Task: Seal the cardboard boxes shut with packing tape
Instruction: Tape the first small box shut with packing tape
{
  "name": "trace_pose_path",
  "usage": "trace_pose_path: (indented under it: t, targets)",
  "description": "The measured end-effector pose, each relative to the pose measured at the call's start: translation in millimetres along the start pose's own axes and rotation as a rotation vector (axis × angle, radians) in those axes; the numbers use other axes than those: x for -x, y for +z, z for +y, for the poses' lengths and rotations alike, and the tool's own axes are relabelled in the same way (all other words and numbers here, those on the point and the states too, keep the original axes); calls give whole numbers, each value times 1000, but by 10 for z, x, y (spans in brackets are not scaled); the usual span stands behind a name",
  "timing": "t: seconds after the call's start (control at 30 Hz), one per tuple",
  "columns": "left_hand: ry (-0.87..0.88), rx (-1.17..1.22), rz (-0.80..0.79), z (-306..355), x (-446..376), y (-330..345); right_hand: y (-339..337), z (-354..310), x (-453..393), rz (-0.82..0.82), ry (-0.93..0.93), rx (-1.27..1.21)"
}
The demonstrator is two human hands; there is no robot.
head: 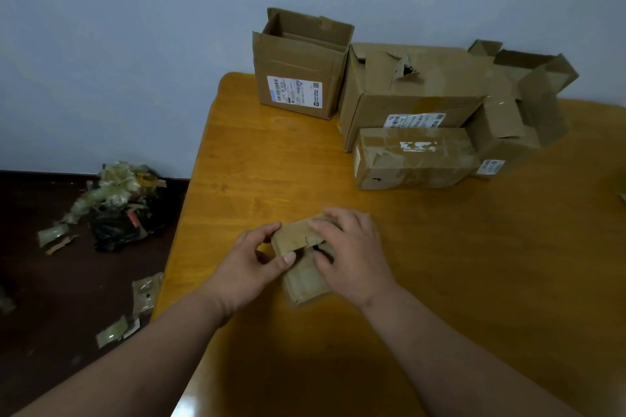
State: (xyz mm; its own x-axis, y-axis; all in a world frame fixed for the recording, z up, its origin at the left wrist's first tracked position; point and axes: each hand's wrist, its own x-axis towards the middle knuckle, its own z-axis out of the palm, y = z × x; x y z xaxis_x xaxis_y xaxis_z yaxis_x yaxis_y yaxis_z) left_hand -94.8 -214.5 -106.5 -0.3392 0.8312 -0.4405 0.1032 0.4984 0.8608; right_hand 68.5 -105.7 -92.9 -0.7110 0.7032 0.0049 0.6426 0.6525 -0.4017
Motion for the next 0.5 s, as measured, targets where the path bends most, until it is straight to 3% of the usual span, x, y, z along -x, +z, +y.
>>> trace_pose_path:
  t: [0.2,0.4,0.5]
  targets:
    - [-7,5,12,13,-34,25,78,-8,-95,266,-272,233]
    - [-1,-9,21,36,-45,37,62,13,-109,211,-340,247]
    - [-3,-20,15,29,-54,29,-15,34,-57,114,-279,175]
